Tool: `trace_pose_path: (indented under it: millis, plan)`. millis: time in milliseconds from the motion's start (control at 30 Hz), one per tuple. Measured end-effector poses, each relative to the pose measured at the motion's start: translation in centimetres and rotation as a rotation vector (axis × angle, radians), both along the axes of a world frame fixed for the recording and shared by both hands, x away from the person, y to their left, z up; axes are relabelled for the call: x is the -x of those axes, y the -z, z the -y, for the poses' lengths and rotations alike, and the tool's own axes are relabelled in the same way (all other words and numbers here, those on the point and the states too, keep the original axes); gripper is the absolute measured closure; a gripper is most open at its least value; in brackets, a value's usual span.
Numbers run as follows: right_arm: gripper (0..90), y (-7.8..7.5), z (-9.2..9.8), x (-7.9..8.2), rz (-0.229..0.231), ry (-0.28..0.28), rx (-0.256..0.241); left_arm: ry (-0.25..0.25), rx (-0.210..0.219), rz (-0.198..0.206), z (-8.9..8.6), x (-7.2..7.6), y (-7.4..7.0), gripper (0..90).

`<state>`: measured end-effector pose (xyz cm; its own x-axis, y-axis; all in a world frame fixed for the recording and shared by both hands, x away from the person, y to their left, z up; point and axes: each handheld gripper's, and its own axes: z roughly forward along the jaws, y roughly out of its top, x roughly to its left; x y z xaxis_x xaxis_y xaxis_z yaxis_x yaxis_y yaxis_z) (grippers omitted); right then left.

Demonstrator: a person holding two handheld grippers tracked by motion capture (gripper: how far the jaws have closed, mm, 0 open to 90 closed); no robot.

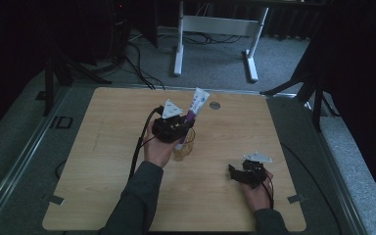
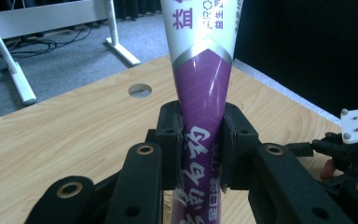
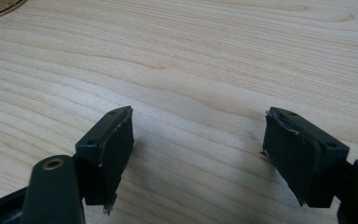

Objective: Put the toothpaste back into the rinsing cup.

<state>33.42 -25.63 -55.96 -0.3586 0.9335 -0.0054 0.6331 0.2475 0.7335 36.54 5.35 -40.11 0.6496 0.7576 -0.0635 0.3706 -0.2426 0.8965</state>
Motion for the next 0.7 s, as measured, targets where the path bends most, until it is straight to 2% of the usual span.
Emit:
trace_pose_path:
  millis: [700]
  plan:
    - [24.2, 0.00, 0.00, 0.00, 0.000, -0.001, 0.000, -0.010, 0.014, 0.028, 0.18, -0.94, 0.34, 72.1]
